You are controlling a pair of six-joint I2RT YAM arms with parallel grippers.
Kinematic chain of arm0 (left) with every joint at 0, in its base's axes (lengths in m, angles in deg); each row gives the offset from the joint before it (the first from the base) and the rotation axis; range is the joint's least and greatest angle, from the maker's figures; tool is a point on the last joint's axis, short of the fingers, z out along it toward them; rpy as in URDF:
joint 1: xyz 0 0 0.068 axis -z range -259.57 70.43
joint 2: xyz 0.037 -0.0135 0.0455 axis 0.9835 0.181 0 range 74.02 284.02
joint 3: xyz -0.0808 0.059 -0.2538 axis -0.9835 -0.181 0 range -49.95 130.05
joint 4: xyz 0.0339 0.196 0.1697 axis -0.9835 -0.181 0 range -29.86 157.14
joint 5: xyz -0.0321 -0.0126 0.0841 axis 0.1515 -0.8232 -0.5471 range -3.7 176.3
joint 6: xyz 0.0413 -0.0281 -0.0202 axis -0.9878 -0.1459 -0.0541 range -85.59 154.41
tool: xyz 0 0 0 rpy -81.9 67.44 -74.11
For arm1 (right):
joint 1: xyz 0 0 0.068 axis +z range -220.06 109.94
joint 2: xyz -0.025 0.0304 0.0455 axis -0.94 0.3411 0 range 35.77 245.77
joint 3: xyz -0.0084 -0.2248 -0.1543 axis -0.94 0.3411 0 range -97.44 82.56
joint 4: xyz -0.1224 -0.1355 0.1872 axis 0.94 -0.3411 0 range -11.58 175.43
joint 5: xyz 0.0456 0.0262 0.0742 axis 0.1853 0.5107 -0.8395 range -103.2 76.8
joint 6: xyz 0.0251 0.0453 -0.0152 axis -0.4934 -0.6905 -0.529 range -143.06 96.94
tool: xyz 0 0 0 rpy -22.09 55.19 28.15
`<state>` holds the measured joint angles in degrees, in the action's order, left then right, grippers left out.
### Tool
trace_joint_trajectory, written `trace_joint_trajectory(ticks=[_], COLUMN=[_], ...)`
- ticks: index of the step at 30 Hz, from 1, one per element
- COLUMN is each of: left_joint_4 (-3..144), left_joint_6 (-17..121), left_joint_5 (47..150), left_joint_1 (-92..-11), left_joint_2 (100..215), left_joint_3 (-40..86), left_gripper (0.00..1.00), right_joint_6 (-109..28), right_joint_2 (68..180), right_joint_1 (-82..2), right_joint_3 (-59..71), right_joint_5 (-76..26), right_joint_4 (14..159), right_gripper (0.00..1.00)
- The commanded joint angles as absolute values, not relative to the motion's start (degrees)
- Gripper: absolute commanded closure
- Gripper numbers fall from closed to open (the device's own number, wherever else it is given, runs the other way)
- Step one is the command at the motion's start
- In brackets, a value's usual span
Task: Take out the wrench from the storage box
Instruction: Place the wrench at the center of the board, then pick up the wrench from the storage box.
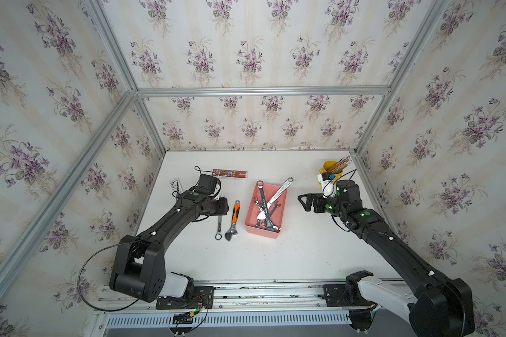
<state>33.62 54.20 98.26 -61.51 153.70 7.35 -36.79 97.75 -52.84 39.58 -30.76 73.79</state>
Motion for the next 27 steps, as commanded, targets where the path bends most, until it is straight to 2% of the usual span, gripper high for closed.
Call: trace_joint_trajectory(ticks=[1,5,6,12,20,27], left_joint_4=[29.31,28.04,26.94,28.82,29.76,30.55], left_joint_6=[59.63,63.69,63.92,64.54,62.45,61.27], left_joint_5=[94.34,90.14,88.55,84.60,81.08,76.63], left_joint_1=[-56.12,-48.52,-46.25,-38.94,-36.68,-36.83], left_joint_2=[152.96,156.88,158.79,168.76,181.23,187.26], left_joint_3=[11.04,16.49,18.57,26.28,36.40,39.59], left_gripper=[0.46,0.46,0.42,0.41,0.42,0.44], right_joint_6=[-37.61,-38.33,-38.43,-38.44,-38.09,-38.00], right_joint_2=[97.56,97.56,97.57,97.07,95.64,94.66], right_joint_1=[-52.83,-52.83,-52.83,-52.83,-52.79,-52.83], right_joint_3=[39.32,39.56,39.58,39.67,40.78,41.46], right_joint_5=[-31.62,-31.63,-31.48,-30.12,-28.72,-27.61], right_joint_4=[73.89,74.17,74.18,73.55,72.92,72.60], right_gripper=[0.00,0.00,0.00,0.00,0.00,0.00])
